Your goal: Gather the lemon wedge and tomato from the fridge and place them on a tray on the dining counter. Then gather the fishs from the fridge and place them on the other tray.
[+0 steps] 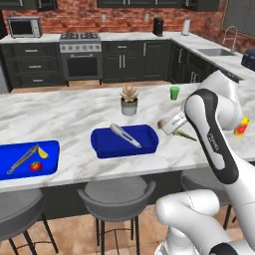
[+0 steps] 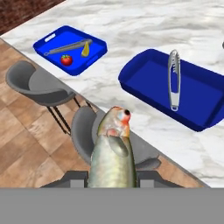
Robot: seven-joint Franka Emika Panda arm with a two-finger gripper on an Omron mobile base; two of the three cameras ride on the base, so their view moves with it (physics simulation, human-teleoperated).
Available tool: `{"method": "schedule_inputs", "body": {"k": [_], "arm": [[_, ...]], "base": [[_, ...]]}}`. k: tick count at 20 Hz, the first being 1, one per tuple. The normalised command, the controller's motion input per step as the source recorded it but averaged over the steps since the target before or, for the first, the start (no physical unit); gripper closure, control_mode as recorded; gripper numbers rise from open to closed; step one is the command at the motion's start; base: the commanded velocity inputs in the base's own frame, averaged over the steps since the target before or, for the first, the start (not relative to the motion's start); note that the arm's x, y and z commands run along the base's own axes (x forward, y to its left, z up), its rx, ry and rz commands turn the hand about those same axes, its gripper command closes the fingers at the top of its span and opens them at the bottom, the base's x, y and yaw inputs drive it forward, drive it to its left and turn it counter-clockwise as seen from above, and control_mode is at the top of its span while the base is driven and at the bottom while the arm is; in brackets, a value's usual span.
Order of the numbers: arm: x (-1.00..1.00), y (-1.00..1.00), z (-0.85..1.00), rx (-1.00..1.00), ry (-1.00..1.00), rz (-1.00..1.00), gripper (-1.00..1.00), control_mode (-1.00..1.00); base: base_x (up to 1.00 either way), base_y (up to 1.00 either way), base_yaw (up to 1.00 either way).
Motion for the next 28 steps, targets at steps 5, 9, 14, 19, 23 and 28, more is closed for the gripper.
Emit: {"method": "schedule_inputs", "body": {"k": [5,9,14,19,23,28], "arm": [[0.0,0.0,0.0,0.0,0.0,0.0,1.0,1.0],[0.0,0.0,0.0,0.0,0.0,0.0,1.0,1.0],[0.0,0.0,0.0,0.0,0.0,0.0,1.0,1.0],[0.0,0.0,0.0,0.0,0.0,0.0,1.0,1.0],[0.0,0.0,0.0,0.0,0.0,0.0,1.0,1.0],[0.0,0.0,0.0,0.0,0.0,0.0,1.0,1.0]], "base": [[0.35,-0.05,0.06],[0.38,-0.02,0.04],[0.24,0.0,0.01],[0.17,0.0,0.0],[0.0,0.0,0.0],[0.0,0.0,0.0]]}}
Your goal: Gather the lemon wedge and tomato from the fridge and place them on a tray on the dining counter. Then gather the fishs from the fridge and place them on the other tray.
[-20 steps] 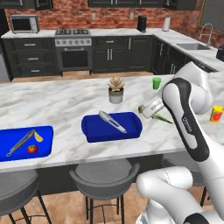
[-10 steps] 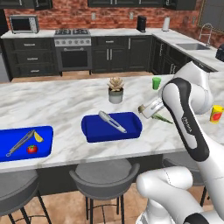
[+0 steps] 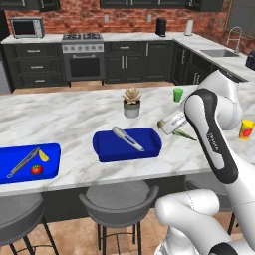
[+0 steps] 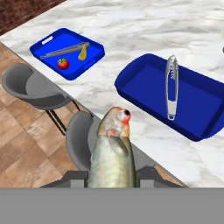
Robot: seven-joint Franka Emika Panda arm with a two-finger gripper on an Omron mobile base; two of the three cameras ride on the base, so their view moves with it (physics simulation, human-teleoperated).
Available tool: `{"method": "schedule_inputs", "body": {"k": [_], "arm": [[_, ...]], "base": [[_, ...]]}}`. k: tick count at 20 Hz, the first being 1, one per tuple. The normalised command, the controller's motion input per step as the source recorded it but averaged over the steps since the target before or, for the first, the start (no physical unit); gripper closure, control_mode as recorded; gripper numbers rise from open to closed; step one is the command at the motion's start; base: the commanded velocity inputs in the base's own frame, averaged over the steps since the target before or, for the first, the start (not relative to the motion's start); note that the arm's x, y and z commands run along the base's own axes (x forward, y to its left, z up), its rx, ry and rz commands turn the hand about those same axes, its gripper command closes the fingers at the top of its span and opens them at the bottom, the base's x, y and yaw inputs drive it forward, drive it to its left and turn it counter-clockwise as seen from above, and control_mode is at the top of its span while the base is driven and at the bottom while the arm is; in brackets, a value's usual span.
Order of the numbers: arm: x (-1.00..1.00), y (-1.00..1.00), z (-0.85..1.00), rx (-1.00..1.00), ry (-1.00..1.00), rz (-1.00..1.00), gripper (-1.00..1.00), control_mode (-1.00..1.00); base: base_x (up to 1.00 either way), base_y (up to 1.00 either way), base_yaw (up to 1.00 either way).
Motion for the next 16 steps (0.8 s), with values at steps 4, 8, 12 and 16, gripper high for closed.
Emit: {"method": "schedule_inputs", "body": {"k": [4,8,12,16], "arm": [[0.0,0.0,0.0,0.0,0.0,0.0,1.0,-1.0],[0.0,0.0,0.0,0.0,0.0,0.0,1.0,-1.0],[0.0,0.0,0.0,0.0,0.0,0.0,1.0,-1.0],[0.0,0.0,0.0,0.0,0.0,0.0,1.0,-1.0]], "base": [[0.0,0.0,0.0],[0.0,0.0,0.0],[0.0,0.0,0.0],[0.0,0.0,0.0]]}}
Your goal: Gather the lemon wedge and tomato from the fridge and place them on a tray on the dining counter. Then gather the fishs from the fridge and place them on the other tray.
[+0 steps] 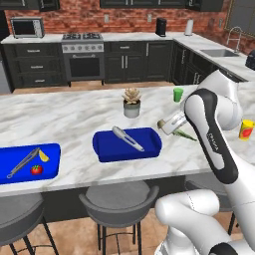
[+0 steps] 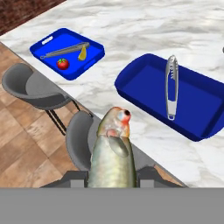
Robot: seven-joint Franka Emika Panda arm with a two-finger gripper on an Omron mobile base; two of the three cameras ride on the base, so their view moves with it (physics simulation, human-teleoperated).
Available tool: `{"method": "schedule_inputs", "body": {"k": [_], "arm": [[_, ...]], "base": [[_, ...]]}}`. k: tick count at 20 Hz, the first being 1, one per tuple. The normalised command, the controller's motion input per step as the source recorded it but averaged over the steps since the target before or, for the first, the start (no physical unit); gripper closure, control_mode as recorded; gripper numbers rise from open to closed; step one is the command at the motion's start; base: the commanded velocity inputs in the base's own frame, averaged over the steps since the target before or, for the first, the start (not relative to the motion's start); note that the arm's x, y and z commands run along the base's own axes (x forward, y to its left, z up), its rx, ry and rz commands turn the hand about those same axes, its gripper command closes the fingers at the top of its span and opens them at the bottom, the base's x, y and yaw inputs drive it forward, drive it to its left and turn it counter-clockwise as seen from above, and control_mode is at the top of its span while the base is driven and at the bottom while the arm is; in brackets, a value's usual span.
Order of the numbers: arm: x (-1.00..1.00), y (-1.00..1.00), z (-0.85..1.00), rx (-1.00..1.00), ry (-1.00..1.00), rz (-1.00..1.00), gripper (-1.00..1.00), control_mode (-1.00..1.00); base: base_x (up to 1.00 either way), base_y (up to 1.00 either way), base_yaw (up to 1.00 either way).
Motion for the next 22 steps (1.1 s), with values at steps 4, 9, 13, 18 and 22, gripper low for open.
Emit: {"method": "schedule_inputs", "body": {"k": [4,9,13,18,22], "arm": [[0.0,0.03,-0.01,0.0,0.0,0.0,1.0,-1.0],[0.28,0.53,0.0,0.0,0.07,0.0,1.0,-1.0],[0.47,0.49,0.0,0.0,0.09,0.0,1.0,-1.0],[0.47,0.29,-0.01,-0.01,0.08,0.0,1.0,-1.0],[0.49,0.19,-0.01,-0.08,0.01,0.0,1.0,-1.0]], "base": [[0.0,0.0,0.0],[0.0,0.0,0.0],[0.0,0.0,0.0],[0.0,0.0,0.0],[0.0,0.0,0.0]]}}
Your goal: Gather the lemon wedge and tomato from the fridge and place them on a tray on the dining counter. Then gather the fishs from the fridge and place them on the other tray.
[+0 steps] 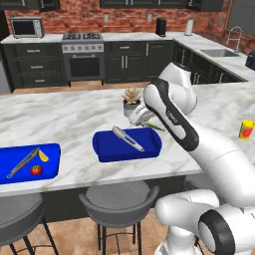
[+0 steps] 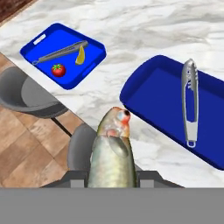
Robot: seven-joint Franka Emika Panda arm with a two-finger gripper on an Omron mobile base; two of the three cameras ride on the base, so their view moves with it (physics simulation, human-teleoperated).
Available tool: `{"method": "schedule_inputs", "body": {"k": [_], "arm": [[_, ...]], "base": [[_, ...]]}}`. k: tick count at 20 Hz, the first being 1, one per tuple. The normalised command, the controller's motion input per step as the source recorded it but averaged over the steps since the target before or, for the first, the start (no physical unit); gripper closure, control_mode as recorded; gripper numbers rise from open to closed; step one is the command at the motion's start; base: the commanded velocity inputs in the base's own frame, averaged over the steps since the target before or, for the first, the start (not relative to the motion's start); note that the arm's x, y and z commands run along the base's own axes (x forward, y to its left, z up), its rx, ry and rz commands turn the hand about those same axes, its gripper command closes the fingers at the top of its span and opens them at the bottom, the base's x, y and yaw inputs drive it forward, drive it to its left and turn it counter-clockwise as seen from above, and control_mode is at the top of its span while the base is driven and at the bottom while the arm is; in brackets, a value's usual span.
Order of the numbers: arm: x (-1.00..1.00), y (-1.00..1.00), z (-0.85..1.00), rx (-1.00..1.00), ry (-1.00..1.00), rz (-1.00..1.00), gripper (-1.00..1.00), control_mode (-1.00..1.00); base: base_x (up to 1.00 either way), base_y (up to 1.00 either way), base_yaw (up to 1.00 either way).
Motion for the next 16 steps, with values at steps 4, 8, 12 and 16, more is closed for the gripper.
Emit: {"method": "schedule_inputs", "body": {"k": [4,8,12,16], "arm": [[0.49,0.19,-0.1,-0.15,0.0,0.0,1.0,-1.0],[0.46,0.21,-0.21,-0.1,0.0,0.0,1.0,-1.0],[0.51,0.25,-0.25,-0.03,0.0,0.0,1.0,-1.0],[0.4,0.25,-0.25,-0.01,0.0,0.0,1.0,-1.0]], "base": [[0.0,0.0,0.0],[0.0,0.0,0.0],[0.0,0.0,0.0],[0.0,0.0,0.0]]}}
